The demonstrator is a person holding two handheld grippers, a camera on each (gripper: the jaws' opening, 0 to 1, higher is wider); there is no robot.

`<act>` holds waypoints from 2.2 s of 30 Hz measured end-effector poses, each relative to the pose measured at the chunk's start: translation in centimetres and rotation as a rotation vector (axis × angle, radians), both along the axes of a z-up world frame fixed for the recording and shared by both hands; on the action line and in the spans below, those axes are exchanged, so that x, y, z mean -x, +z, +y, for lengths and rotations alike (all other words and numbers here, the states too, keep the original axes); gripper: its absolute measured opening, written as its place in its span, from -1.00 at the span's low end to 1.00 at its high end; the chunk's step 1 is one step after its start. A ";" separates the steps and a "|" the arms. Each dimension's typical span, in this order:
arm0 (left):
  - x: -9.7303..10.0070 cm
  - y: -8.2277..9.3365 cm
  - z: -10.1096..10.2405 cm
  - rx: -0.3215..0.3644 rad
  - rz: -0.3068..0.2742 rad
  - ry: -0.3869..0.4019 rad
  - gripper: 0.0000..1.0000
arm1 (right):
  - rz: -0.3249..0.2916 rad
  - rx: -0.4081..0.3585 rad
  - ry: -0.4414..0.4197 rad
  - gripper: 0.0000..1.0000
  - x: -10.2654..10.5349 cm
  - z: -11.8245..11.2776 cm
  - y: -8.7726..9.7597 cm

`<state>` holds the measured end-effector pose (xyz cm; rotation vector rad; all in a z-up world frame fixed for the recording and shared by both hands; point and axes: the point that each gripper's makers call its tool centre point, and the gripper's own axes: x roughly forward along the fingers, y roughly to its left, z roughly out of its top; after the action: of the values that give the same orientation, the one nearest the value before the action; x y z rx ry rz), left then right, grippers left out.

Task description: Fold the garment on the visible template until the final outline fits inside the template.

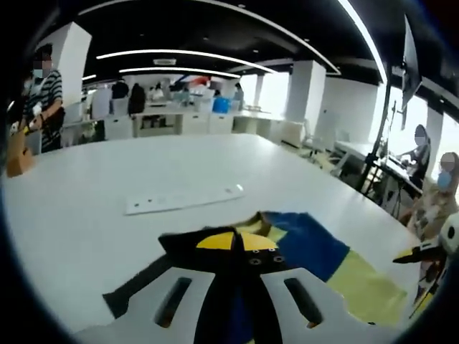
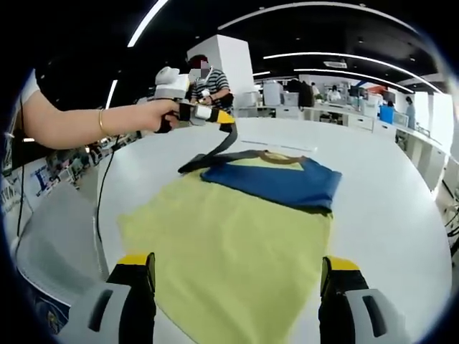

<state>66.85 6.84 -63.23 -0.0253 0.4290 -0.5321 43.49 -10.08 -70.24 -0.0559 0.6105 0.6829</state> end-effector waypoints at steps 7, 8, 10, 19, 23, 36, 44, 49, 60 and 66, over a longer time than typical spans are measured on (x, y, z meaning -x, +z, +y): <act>0.2 -0.9 -2.0 -0.104 -0.034 -0.068 -1.00 | 0.004 0.008 -0.005 0.89 -0.1 -0.2 -0.2; 0.2 -1.0 -2.5 -0.107 -0.037 -0.080 -1.00 | 0.003 0.010 -0.005 0.89 -0.1 -0.3 -0.2; 0.3 -1.2 -3.0 -0.106 -0.034 -0.092 -1.00 | 0.005 0.010 -0.007 0.88 -0.1 -0.3 -0.3; 0.7 -1.1 -6.1 -0.088 -0.046 -0.160 -1.00 | 0.018 0.013 -0.019 0.88 0.2 -0.7 -0.8; 0.6 -1.0 -6.7 -0.100 -0.054 -0.171 -1.00 | 0.019 0.012 -0.025 0.88 0.2 -0.8 -0.8; 2.1 -0.7 -9.9 -0.106 -0.092 -0.273 -1.00 | 0.019 0.007 -0.028 0.88 0.0 -0.8 -0.8; 3.2 -1.3 -12.1 -0.091 -0.077 -0.324 -1.00 | 0.023 0.003 -0.034 0.88 0.0 -0.8 -1.0; 4.5 -1.2 -14.2 -0.104 -0.101 -0.406 -1.00 | 0.027 0.001 -0.045 0.87 0.1 -1.2 -1.1; 6.8 -1.9 -16.7 -0.076 -0.082 -0.483 -1.00 | 0.035 0.002 -0.055 0.87 0.4 -1.5 -1.4; 7.9 -2.2 -18.0 -0.061 -0.070 -0.525 -1.00 | 0.035 0.001 -0.064 0.87 0.4 -1.7 -1.6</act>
<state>58.93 -11.14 -65.45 0.1684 0.3825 -1.0332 43.09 -11.78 -71.79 -0.0251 0.6431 0.6227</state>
